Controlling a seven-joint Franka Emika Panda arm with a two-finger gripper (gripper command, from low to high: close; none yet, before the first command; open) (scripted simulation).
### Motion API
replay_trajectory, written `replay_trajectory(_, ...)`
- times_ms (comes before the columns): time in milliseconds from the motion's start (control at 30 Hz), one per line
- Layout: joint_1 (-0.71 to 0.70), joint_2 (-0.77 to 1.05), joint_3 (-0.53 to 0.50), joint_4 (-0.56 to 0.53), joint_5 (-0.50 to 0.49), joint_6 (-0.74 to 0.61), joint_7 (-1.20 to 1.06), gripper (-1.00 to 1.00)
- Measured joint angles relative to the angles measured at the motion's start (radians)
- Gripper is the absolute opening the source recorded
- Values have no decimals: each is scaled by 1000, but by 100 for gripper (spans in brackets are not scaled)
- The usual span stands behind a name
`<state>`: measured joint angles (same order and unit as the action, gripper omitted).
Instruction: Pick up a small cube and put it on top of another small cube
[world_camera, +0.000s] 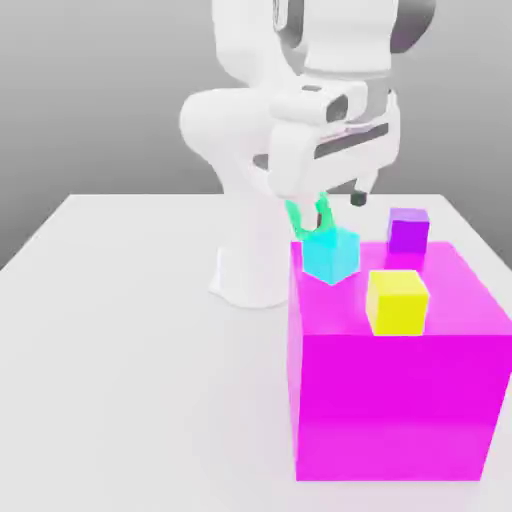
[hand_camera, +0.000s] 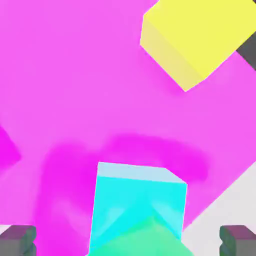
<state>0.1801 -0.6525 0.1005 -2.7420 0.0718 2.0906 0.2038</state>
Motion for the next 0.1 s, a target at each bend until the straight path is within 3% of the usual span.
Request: replay_trajectory(100, -2, -33, -5, 72, -6, -105, 1, 100)
